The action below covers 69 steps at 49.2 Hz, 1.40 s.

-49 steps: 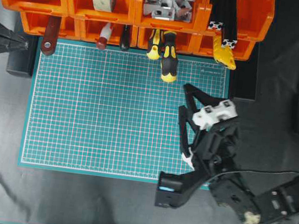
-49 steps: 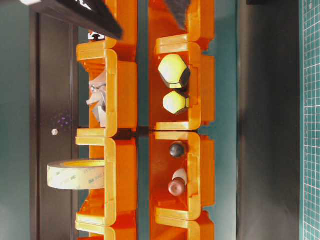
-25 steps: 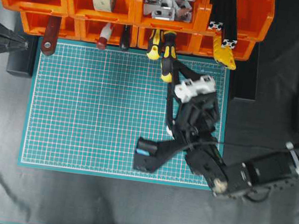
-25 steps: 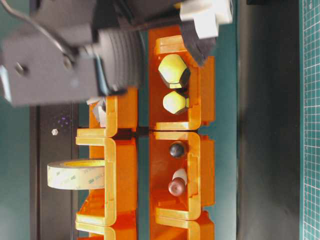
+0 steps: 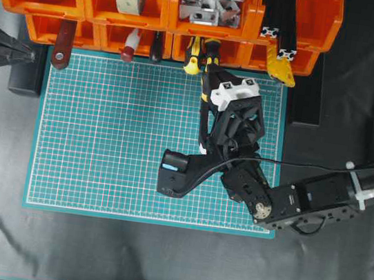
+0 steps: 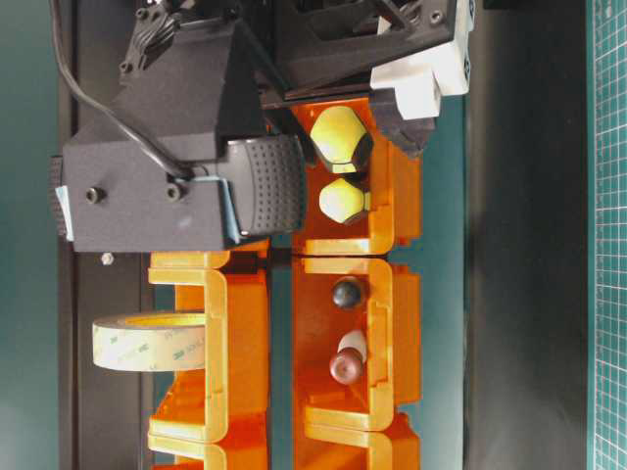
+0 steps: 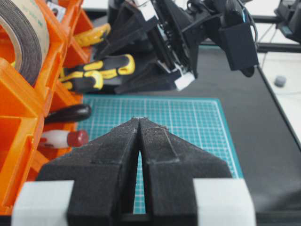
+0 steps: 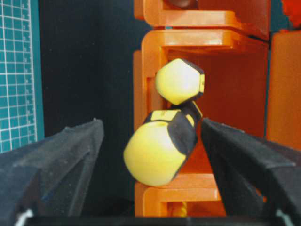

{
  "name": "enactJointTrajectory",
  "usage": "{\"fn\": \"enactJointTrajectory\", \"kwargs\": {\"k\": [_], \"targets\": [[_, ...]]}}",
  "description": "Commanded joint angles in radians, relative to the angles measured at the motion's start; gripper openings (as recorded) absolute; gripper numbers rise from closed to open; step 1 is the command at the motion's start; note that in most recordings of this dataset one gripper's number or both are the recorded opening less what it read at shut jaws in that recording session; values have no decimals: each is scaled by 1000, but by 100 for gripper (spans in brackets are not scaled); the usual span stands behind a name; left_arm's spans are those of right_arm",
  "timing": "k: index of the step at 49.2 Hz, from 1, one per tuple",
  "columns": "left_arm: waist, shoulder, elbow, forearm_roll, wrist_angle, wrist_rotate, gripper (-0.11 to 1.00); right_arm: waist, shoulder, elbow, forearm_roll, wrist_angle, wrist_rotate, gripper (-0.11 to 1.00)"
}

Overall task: Pick screwdriver from container rack with right arm.
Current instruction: 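Close the right gripper on the yellow-black screwdriver handle, then pull the screwdriver out of the rack and back over the mat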

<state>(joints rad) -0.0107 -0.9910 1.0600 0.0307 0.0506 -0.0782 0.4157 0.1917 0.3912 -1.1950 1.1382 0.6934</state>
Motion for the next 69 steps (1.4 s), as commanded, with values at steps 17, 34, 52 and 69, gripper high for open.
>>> {"fn": "enactJointTrajectory", "kwargs": {"k": [17,34,52,69], "targets": [[-2,3,-21,5,-5,-3,0,20,0,-66,6,78,-3,43],[-2,0,-23,3,-5,-2,0,32,-6,-109,6,167,-6,42],[-2,-11,-21,3,-5,-2,0,67,-25,-95,130,227,-9,42],[-15,-11,-21,5,-5,-2,0,175,-26,-120,176,377,-11,42]]}}
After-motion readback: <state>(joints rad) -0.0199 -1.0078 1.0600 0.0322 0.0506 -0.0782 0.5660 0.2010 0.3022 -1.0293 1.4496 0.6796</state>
